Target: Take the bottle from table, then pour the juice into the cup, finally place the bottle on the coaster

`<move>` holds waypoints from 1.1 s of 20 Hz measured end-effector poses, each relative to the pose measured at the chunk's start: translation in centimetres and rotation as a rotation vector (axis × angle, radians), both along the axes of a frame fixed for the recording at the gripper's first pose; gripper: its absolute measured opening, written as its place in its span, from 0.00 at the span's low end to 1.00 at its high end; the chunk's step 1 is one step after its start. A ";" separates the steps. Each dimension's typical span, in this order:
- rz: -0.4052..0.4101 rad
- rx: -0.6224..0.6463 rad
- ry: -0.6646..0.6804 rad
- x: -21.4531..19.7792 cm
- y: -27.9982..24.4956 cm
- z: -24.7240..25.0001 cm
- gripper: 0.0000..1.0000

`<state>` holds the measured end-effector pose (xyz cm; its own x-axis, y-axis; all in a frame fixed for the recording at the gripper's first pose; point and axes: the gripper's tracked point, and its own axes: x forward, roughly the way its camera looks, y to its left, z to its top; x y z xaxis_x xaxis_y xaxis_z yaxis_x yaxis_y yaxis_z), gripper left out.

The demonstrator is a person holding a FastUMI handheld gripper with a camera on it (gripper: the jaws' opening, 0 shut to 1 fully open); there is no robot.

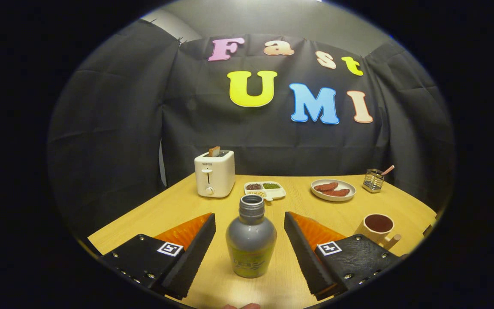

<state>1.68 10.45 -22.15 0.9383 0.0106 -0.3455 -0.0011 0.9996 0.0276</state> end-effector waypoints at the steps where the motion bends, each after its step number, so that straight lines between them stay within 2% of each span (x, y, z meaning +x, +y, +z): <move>1: -0.002 0.004 0.014 -0.2 0.1 -0.8 0.98; 10: -0.038 0.033 0.144 -0.9 0.4 -6.7 0.98; 16: -0.039 0.032 0.180 -0.4 1.0 -8.3 0.98; 21: -0.059 0.039 0.185 -0.1 0.8 -8.8 0.84; 22: -0.061 0.039 0.191 -0.1 0.8 -9.1 0.84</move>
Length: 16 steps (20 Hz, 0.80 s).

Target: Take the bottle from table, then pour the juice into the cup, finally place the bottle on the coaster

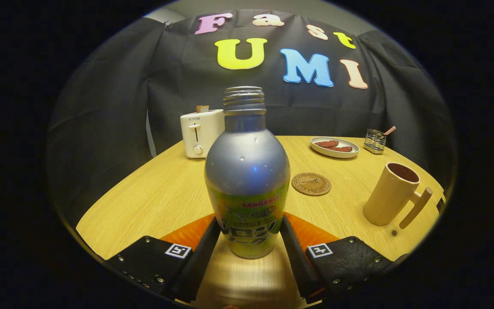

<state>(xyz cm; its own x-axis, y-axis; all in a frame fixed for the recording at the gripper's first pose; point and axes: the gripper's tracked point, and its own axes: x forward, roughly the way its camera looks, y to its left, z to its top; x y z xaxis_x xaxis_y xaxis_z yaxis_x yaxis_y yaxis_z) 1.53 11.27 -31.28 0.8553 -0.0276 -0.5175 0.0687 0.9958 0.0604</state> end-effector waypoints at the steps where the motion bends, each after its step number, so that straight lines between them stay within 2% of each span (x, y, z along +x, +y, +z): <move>1: 0.001 -0.003 -0.001 0.0 0.0 0.0 0.84; 8: 0.044 0.082 0.016 0.6 1.4 1.3 0.78; 9: 0.033 0.088 0.014 0.7 1.1 1.8 0.75; 16: -0.024 0.171 -0.007 1.5 -1.1 4.8 0.75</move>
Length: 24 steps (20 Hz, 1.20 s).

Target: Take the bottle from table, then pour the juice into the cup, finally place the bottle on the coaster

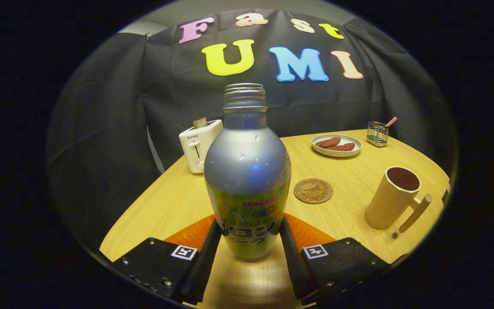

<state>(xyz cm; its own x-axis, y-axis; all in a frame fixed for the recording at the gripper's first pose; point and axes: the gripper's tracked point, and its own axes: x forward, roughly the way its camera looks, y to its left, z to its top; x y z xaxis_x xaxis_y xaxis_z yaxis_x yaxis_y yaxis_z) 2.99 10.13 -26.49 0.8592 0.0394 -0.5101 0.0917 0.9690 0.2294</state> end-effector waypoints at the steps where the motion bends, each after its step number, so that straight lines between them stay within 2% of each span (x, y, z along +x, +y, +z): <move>1: -0.005 0.034 -0.005 0.1 -0.2 0.4 0.75; 10: -0.098 0.287 -0.029 -0.6 -3.3 3.1 0.75; 14: -0.136 0.345 -0.025 -1.3 -4.8 3.2 0.75; 20: -0.147 0.445 -0.012 -1.4 -5.8 2.8 0.75; 24: -0.175 0.573 -0.007 -1.6 -5.7 2.7 0.75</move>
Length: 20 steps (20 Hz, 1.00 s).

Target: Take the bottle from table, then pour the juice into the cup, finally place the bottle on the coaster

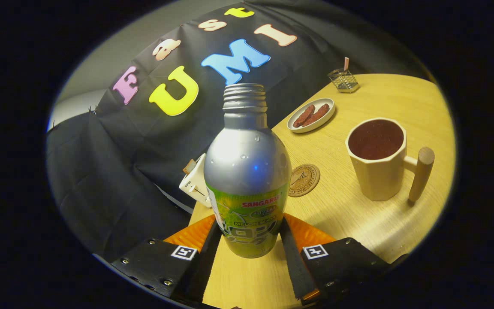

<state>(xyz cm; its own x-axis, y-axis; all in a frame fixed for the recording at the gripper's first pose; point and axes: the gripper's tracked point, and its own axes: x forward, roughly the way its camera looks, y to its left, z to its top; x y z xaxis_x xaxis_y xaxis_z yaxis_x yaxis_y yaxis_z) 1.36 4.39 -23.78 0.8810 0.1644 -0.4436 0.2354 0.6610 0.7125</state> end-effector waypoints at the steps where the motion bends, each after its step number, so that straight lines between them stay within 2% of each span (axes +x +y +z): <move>1: -0.005 0.020 0.003 0.1 -0.1 0.0 0.75; 15: -0.159 0.283 0.069 -0.4 -2.7 -2.4 0.75; 20: -0.183 0.374 0.097 -0.1 -2.7 -2.6 0.75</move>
